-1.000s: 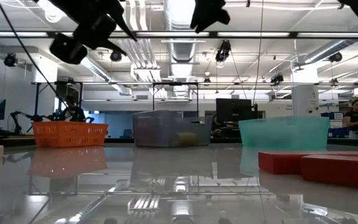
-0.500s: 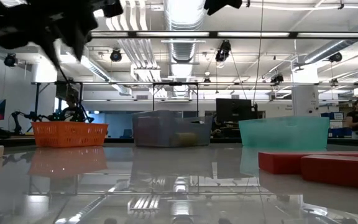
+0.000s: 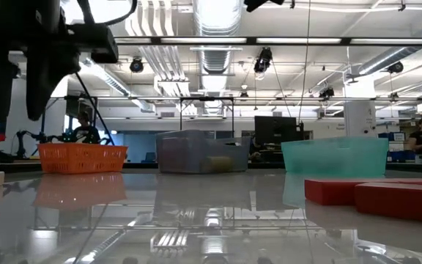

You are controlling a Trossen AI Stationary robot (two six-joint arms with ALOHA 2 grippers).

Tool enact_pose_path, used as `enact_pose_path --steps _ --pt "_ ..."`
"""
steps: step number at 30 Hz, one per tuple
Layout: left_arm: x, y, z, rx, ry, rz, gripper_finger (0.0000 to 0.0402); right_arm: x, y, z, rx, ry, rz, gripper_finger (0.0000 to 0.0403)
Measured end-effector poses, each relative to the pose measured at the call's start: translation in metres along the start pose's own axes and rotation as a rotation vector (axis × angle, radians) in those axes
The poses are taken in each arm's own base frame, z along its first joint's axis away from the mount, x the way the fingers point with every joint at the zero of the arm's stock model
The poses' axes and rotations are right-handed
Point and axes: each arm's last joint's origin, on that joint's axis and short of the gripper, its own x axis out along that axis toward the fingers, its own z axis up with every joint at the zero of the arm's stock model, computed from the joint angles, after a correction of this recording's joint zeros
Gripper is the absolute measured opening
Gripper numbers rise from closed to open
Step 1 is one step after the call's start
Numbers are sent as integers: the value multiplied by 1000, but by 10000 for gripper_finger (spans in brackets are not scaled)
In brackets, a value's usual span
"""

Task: Sort & place blocks by color
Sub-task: Put the brown block into the blue bin

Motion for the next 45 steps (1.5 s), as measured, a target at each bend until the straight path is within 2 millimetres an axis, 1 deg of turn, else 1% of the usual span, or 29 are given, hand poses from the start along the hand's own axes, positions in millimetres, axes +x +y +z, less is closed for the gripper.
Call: enact_pose_path --steps 4,11,14,17,29,31,33,41,45 --pt "9 1 1 -3 -17 34 137 0 0 -2 -1 22 0 109" --pt "23 12 10 -20 -46 88 206 0 1 -2 -3 23 0 108" --pt "29 16 13 -31 -54 101 226 0 1 -3 -3 29 0 109" --pt "37 21 16 -34 -54 115 233 0 1 -4 -4 37 0 106" --pt "61 30 24 -34 -16 81 233 0 1 -4 -4 38 -1 103" --pt "63 31 24 -34 -10 77 229 0 1 -4 -4 38 -1 100" --pt "63 31 24 -33 -7 75 216 0 1 -4 -1 38 -1 98" --pt "63 31 24 -26 -7 76 117 0 1 -4 18 38 -2 99" --pt "62 30 24 10 -15 69 114 0 1 -4 17 39 -1 93"
